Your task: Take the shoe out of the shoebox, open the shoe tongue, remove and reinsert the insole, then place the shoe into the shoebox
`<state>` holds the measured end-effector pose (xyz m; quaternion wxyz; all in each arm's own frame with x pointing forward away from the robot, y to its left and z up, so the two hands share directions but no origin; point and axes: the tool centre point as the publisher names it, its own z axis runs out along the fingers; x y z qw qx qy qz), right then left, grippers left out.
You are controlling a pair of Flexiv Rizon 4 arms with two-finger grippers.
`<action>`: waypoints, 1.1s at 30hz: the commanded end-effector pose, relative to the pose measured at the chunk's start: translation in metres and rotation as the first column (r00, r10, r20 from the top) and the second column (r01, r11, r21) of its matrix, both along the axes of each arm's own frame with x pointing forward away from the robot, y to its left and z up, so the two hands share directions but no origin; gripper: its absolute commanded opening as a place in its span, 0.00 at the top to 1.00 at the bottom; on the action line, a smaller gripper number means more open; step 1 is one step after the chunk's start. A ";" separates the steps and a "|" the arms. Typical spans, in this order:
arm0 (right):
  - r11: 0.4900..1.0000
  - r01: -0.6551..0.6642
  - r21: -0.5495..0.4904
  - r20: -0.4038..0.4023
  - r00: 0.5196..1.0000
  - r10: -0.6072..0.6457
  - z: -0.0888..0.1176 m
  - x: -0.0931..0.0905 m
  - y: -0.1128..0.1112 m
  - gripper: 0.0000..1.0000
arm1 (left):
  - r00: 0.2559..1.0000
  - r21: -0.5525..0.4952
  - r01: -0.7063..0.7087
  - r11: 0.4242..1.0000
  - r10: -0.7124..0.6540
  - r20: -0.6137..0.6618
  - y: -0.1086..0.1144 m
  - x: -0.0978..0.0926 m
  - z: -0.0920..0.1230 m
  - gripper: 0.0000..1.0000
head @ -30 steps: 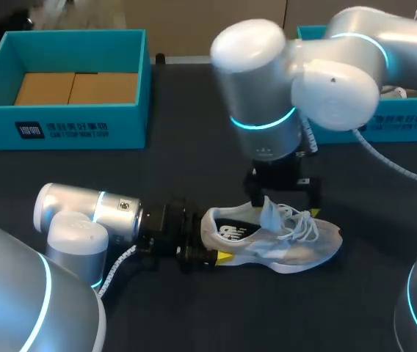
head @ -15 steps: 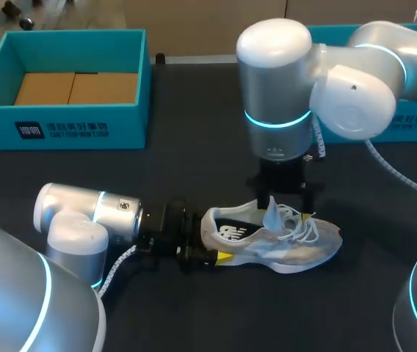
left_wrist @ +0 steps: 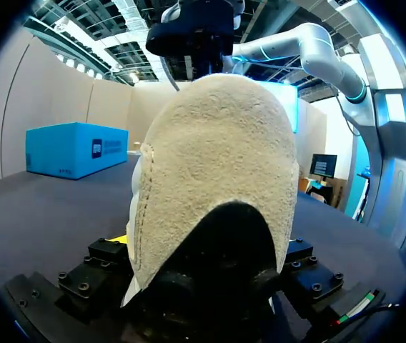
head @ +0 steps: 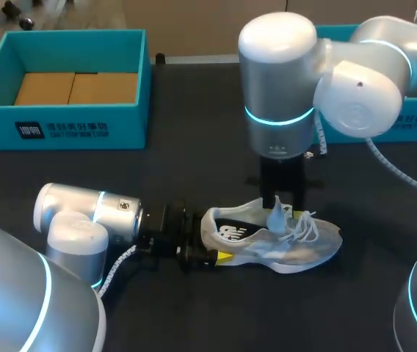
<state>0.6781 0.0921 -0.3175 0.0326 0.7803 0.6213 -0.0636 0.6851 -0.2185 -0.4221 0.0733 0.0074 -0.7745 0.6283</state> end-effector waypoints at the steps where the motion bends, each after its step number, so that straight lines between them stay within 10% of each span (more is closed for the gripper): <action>1: 0.999 -0.023 0.027 0.003 1.000 0.023 0.002 -0.003 -0.005 0.87 | 1.000 0.001 -0.002 1.000 0.002 0.000 -0.001 0.000 0.000 1.00; 2: 0.999 -0.032 0.035 0.003 0.999 0.032 0.002 -0.004 -0.005 1.00 | 1.000 0.001 -0.002 1.000 0.002 0.000 -0.001 0.000 0.000 1.00; 33: 0.941 -0.143 0.306 0.047 0.990 0.135 0.000 -0.006 -0.093 1.00 | 1.000 0.001 -0.002 1.000 0.002 0.000 -0.001 0.000 0.000 1.00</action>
